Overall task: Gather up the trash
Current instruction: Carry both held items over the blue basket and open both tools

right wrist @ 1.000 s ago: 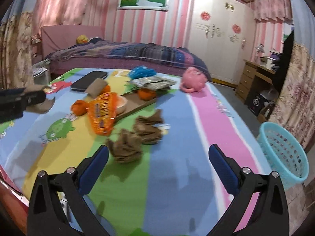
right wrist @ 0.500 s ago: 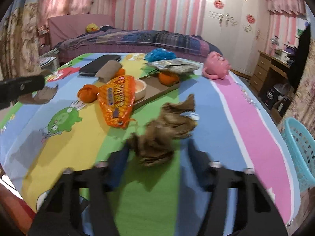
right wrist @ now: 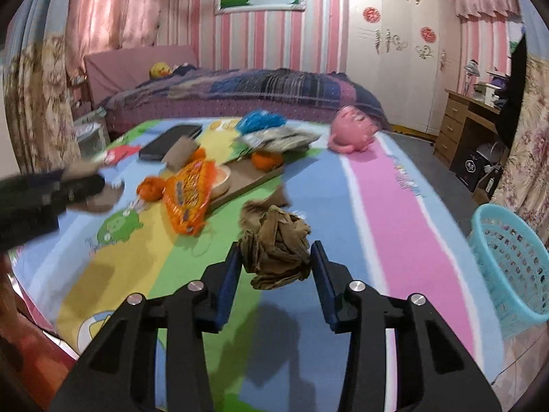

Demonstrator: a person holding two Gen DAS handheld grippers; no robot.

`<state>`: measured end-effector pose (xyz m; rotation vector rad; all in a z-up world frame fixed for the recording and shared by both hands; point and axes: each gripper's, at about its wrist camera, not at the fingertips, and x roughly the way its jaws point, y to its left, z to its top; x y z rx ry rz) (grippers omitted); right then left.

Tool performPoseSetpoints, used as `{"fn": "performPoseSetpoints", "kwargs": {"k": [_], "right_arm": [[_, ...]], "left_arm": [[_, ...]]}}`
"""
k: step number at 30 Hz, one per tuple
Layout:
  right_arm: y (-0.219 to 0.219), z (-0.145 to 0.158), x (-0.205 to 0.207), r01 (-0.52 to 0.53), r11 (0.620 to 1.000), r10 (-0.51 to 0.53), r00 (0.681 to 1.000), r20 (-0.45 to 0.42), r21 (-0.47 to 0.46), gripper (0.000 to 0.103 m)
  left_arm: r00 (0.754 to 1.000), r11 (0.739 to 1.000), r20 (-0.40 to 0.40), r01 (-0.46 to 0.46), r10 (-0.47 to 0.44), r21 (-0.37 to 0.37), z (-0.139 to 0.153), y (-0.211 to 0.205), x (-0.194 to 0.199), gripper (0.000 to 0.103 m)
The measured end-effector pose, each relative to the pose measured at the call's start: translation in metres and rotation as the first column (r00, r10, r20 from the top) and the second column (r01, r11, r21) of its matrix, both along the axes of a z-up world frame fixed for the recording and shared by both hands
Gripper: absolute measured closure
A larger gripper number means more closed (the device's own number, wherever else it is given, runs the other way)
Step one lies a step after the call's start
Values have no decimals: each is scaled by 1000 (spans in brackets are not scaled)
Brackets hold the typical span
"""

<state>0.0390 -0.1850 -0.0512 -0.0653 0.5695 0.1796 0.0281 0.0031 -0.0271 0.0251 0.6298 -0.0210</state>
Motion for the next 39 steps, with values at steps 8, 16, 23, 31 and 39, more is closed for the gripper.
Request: {"fn": "performPoseSetpoints", "kwargs": {"k": [8, 16, 23, 31, 39], "right_arm": [[-60, 34, 1, 68, 998, -67, 996, 60, -17, 62], [-142, 57, -2, 197, 980, -197, 975, 99, 12, 62], [-212, 60, -4, 303, 953, -304, 947, 98, 31, 62], [-272, 44, -10, 441, 897, -440, 895, 75, 4, 61], [-320, 26, -1, 523, 852, -522, 851, 55, -8, 62]], "left_arm": [[998, 998, 36, 60, -61, 8, 19, -53, 2, 48], [988, 988, 51, 148, -146, -37, 37, -106, 19, 48], [965, 967, 70, 254, -252, -24, 45, -162, 35, 48], [922, 922, 40, 387, -386, -19, 30, -227, 66, 48], [871, 870, 4, 491, -491, -51, 9, -293, 101, 48]]}}
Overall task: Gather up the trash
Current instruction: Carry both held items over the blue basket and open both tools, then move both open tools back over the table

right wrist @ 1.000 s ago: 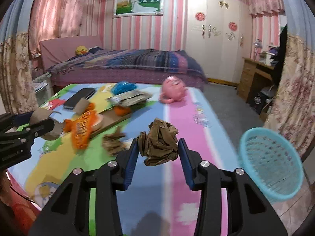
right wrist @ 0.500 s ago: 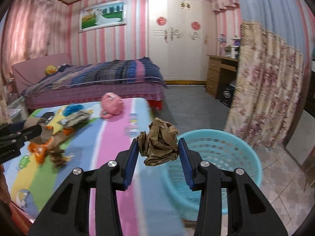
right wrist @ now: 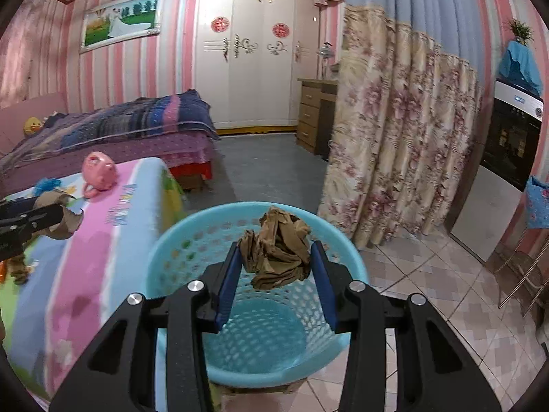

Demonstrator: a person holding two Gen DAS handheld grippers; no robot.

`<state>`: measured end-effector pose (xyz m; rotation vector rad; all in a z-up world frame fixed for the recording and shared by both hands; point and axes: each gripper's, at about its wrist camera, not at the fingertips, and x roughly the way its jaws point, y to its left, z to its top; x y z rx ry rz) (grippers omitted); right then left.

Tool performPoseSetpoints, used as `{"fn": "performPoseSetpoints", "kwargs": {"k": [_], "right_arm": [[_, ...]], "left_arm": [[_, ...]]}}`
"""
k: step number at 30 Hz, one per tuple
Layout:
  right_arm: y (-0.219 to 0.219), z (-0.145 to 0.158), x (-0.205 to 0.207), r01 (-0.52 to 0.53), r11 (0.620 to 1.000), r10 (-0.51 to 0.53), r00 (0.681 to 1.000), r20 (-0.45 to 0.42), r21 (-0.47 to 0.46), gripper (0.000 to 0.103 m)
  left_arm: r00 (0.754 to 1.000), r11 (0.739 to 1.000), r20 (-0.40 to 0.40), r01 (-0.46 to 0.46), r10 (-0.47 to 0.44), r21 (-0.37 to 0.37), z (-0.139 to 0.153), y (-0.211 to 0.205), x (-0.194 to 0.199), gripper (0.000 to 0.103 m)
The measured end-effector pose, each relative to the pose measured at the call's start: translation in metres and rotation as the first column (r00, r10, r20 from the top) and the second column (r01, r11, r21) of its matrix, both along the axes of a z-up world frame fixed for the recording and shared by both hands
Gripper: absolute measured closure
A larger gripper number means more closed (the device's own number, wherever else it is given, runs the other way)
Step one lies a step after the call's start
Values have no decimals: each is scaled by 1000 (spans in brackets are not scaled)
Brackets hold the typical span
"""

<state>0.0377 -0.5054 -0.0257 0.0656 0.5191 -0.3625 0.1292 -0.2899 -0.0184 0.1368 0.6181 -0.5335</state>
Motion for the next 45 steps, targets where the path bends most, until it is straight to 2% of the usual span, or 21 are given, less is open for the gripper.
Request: {"fn": "performPoseSetpoints", "kwargs": {"k": [10, 17, 18, 19, 21, 22, 34, 37, 38, 39, 40, 42, 45], "right_arm": [[-33, -17, 3, 66, 997, -65, 998, -7, 33, 62], [-41, -25, 6, 82, 995, -82, 997, -12, 51, 62], [-42, -26, 6, 84, 995, -83, 996, -11, 52, 62], [-43, -26, 6, 86, 995, -85, 996, -12, 53, 62], [-44, -28, 6, 90, 994, -89, 996, -13, 56, 62], [-44, -28, 6, 91, 994, -90, 996, -14, 56, 62], [-36, -39, 18, 90, 994, -88, 996, -32, 60, 61], [-31, -39, 25, 86, 995, -84, 996, -30, 60, 59], [-28, -38, 27, 84, 995, -83, 996, -28, 55, 57], [-26, -38, 30, 82, 995, -81, 996, -25, 49, 50], [-24, -38, 31, 82, 996, -81, 996, -22, 43, 34], [-20, -37, 33, 87, 996, -86, 996, -15, 34, 18], [-16, -38, 35, 99, 995, -98, 995, -24, 32, 14]], "left_arm": [[991, 991, 13, 133, -133, 9, -19, -90, 4, 48], [988, 988, -11, 156, -156, 15, -32, -114, 21, 47], [987, 987, -13, 159, -158, 19, -33, -116, 24, 43], [987, 987, -15, 160, -160, 23, -33, -117, 25, 31], [991, 990, 0, 136, -136, 28, -32, -114, 28, 17], [991, 991, 6, 131, -132, 26, -31, -112, 29, 15], [1000, 999, 25, 6, -8, 54, -23, -67, 47, 9], [1000, 999, 19, -20, 19, 38, -22, -51, 45, 8], [999, 999, 19, -28, 28, 38, -22, -47, 44, 8], [999, 999, 19, -34, 33, 40, -23, -44, 44, 8], [999, 998, 18, -40, 39, 42, -22, -40, 44, 8], [998, 998, 14, -56, 55, 43, -20, -31, 43, 8], [997, 997, 23, -74, 73, 32, -14, -16, 38, 7]]}}
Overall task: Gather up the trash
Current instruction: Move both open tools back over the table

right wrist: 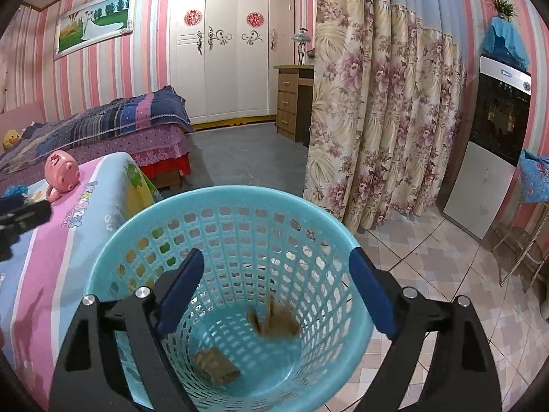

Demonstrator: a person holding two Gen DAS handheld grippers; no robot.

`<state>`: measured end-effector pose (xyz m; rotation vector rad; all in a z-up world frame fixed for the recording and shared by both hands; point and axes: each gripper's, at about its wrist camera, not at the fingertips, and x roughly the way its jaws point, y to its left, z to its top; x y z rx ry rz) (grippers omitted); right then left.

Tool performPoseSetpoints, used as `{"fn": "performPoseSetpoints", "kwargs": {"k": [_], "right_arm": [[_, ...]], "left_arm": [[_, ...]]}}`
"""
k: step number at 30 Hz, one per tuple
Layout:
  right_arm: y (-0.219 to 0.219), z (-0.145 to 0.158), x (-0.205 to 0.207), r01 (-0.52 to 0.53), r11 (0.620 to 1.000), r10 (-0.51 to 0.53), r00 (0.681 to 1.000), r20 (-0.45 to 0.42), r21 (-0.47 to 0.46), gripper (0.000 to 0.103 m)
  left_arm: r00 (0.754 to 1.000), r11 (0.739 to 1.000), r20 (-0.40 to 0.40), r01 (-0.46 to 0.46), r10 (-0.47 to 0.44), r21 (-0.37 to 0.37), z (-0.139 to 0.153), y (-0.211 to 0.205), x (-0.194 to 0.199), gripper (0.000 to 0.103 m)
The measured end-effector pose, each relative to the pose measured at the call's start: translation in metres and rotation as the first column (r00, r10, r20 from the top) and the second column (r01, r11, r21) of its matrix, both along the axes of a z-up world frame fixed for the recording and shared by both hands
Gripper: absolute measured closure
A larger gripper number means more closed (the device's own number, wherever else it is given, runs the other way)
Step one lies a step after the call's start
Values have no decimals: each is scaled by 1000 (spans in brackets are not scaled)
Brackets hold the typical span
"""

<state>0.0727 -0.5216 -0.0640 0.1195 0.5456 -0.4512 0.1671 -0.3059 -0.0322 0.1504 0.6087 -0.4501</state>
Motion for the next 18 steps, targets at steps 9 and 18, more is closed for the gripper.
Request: {"fn": "performPoseSetpoints", "kwargs": {"k": [9, 18], "right_arm": [[37, 18, -11, -13, 1000, 14, 999, 29, -17, 10], [105, 38, -13, -127, 992, 128, 990, 64, -21, 4]], "left_arm": [[997, 998, 61, -56, 57, -20, 28, 54, -36, 6], [976, 981, 105, -193, 192, 4, 42, 150, -65, 6]]}}
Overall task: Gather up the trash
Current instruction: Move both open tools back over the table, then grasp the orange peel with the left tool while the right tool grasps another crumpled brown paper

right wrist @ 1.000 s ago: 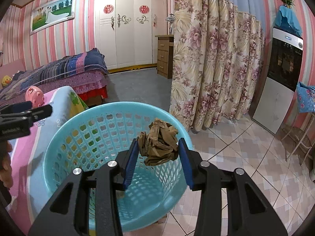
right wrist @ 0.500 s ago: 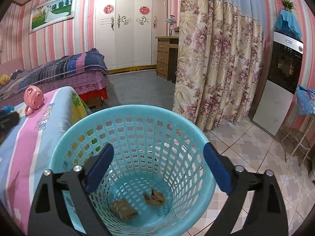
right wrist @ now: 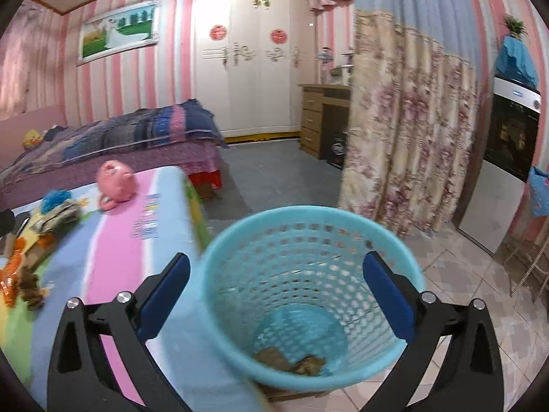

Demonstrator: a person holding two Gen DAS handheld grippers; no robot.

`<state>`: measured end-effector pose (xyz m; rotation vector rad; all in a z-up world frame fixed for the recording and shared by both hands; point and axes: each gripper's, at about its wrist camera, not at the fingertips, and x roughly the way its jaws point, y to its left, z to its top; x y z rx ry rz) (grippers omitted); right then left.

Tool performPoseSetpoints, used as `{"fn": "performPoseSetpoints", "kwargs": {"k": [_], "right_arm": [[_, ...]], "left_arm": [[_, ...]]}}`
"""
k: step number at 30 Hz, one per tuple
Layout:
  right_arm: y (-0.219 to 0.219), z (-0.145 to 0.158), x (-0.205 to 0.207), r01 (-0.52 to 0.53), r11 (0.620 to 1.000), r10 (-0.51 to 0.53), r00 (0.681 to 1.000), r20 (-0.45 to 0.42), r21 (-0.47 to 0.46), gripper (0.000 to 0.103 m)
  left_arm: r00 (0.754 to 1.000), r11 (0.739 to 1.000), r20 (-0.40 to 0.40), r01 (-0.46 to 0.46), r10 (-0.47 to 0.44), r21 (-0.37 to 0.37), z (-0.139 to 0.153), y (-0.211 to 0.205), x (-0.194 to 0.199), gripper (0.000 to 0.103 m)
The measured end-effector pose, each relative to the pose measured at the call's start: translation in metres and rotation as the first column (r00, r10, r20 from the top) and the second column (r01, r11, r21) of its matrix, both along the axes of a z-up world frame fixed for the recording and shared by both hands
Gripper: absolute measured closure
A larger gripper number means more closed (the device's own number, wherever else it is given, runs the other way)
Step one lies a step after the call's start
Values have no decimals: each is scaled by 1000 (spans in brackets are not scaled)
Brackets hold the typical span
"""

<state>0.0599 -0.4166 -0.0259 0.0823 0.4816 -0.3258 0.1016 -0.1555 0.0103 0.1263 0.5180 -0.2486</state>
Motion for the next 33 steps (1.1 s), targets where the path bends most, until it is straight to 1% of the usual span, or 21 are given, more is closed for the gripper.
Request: {"fn": "performPoseSetpoints", "kwargs": {"k": [4, 8, 10, 13, 16, 19, 23, 27, 29, 31, 32, 33], "right_arm": [[40, 6, 7, -64, 998, 64, 998, -9, -25, 5], [81, 12, 13, -143, 989, 143, 990, -8, -28, 4], [104, 15, 17, -179, 983, 179, 984, -12, -43, 4], [133, 15, 25, -225, 973, 224, 974, -24, -54, 4], [157, 14, 33, -253, 966, 251, 967, -43, -46, 4], [178, 10, 39, -275, 961, 274, 961, -46, -21, 5], [202, -4, 42, -314, 949, 313, 948, -53, -16, 5], [213, -20, 42, -341, 940, 339, 939, -64, -23, 5], [214, -23, 44, -341, 940, 338, 938, -73, -22, 5], [214, -26, 45, -329, 944, 326, 942, -80, -27, 5], [213, -26, 46, -325, 945, 322, 943, -80, -29, 5], [213, -27, 46, -321, 947, 318, 945, -79, -29, 5]], "left_arm": [[995, 996, -33, -94, 94, 11, -9, 57, 3, 6], [984, 985, -44, -170, 171, 30, -21, 106, 3, 6], [979, 979, -48, -197, 199, 42, -28, 126, 1, 6], [968, 970, -76, -237, 240, 51, -41, 154, 0, 6], [957, 962, -100, -268, 272, 45, -51, 179, -3, 6], [952, 958, -108, -286, 288, 33, -56, 195, -4, 6], [943, 951, -121, -307, 309, 36, -64, 213, 1, 6], [937, 953, -181, -304, 299, 1, -76, 225, 12, 6], [935, 955, -202, -297, 292, 3, -82, 224, 18, 6], [933, 956, -216, -293, 288, 8, -85, 221, 23, 13], [932, 960, -236, -282, 274, 1, -88, 220, 28, 15], [932, 962, -247, -275, 265, -5, -91, 219, 31, 20]]}}
